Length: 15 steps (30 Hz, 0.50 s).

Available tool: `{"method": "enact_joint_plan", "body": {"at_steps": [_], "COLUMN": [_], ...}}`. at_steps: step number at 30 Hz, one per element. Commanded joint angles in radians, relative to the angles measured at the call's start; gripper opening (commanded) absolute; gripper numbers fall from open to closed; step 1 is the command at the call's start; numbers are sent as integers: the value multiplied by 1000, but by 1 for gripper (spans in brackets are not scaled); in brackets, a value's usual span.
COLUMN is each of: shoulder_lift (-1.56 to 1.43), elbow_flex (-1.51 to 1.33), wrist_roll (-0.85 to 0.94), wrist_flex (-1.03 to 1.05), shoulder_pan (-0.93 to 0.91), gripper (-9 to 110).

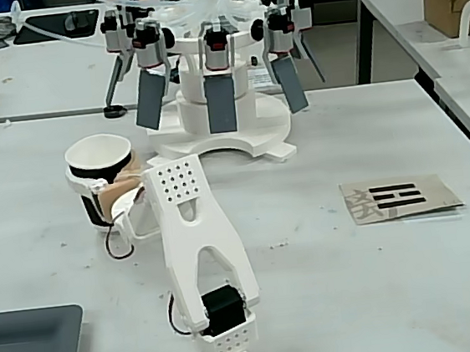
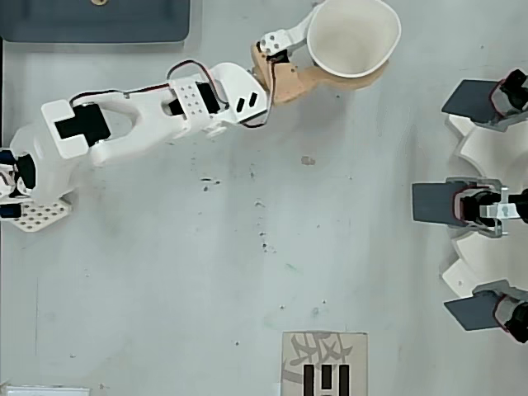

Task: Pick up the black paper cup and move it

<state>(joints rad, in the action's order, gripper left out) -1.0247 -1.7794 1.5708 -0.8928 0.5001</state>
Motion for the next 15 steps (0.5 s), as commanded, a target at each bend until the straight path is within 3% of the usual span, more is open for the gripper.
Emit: {"method": "enact_joint_plan", "body": {"at_steps": [1,15], "shoulder_lift": [-143,-413], "elbow_flex": [-26,-288], "wrist_roll": [18,123], "wrist_flex": [-21,-44], "shoulder_pan": [-15,-43], "gripper": [7,6]}}
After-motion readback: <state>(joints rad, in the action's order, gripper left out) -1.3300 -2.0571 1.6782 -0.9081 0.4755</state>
